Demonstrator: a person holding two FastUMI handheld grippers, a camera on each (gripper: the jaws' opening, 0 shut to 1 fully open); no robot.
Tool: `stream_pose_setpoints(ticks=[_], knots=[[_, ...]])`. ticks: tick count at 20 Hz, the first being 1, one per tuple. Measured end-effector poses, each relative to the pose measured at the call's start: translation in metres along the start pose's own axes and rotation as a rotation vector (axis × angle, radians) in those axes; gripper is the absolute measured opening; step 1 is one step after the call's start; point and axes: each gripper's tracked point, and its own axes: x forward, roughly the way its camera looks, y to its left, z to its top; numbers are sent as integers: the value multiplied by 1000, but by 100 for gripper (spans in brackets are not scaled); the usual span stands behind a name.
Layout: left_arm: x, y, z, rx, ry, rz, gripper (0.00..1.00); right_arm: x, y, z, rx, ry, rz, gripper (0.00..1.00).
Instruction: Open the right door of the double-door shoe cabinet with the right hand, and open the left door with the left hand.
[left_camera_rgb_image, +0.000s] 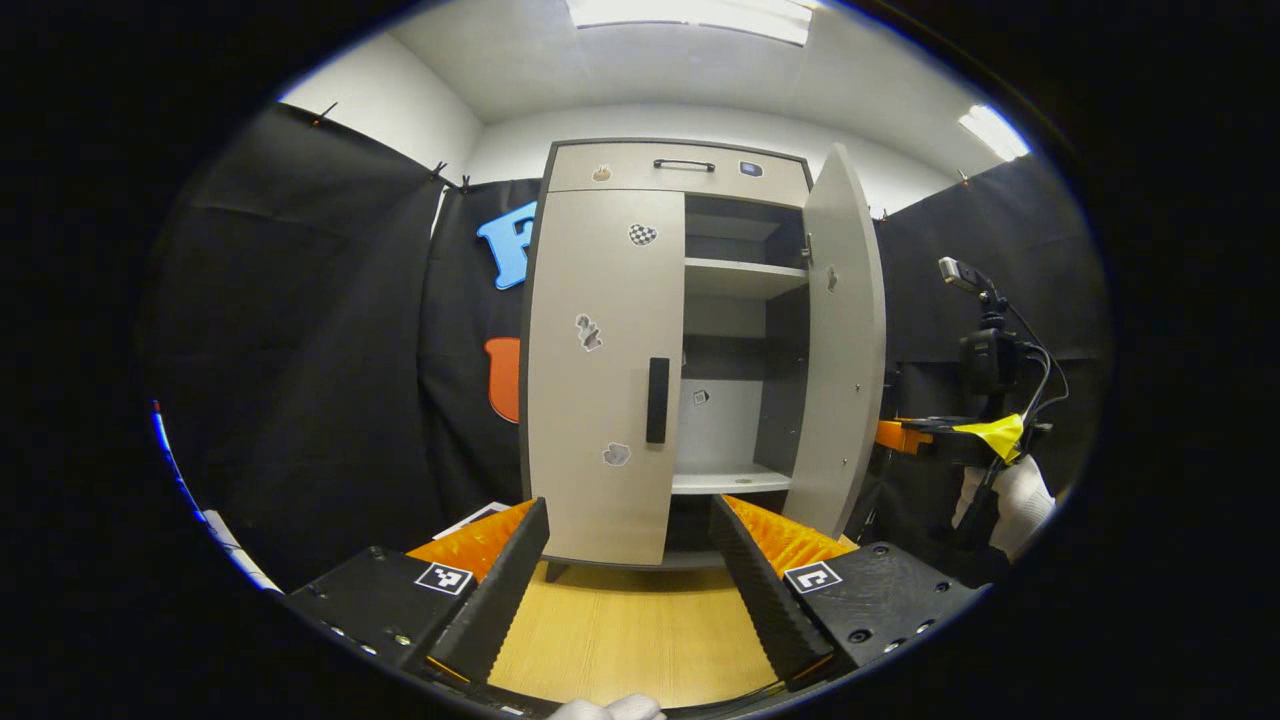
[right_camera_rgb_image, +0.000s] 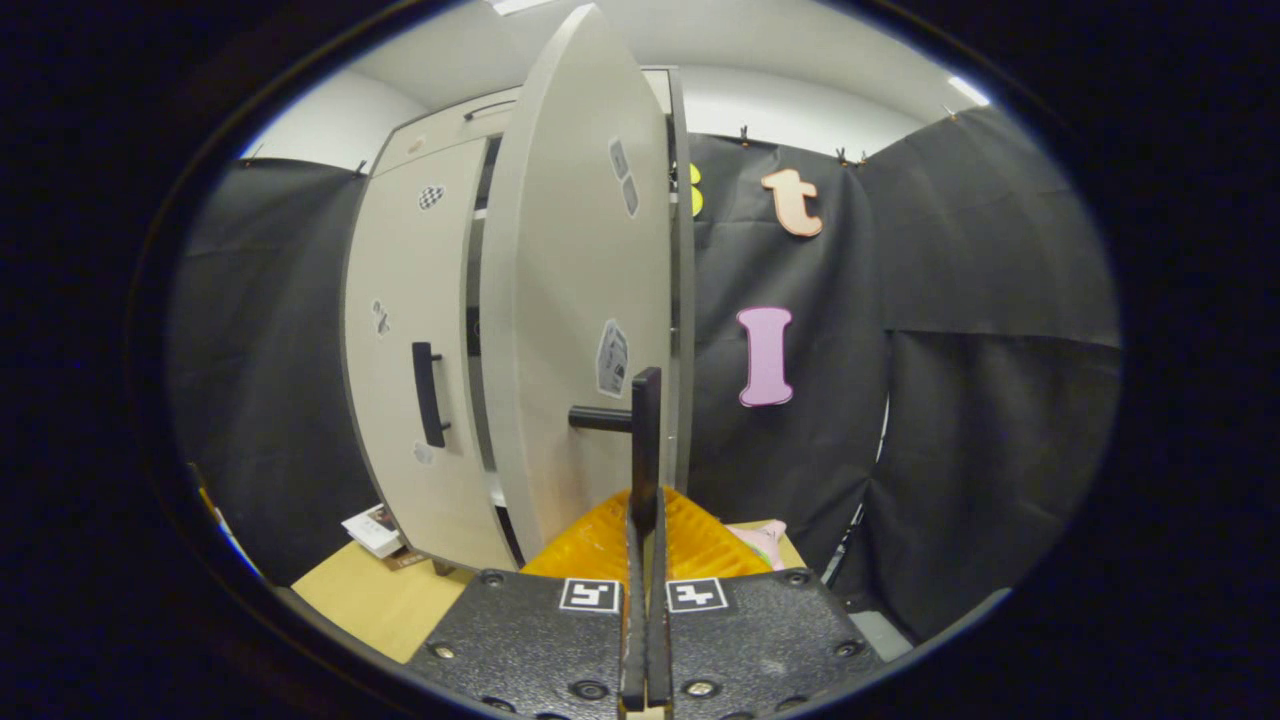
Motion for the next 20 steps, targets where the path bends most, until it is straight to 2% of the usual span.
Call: stream_pose_setpoints(ticks=[6, 9, 12, 20], knots=[[2, -14, 2, 12, -4, 7, 97, 0, -10, 0, 11, 5, -45, 2], [3, -18, 3, 16, -2, 13, 97, -3, 10, 2, 46, 12, -4, 4], [5, -19, 3, 21, -1, 24, 97, -2, 7, -7, 26, 34, 1, 4], [8, -12, 2, 21, 1, 45, 97, -1, 4, 4, 39, 13, 6, 4]])
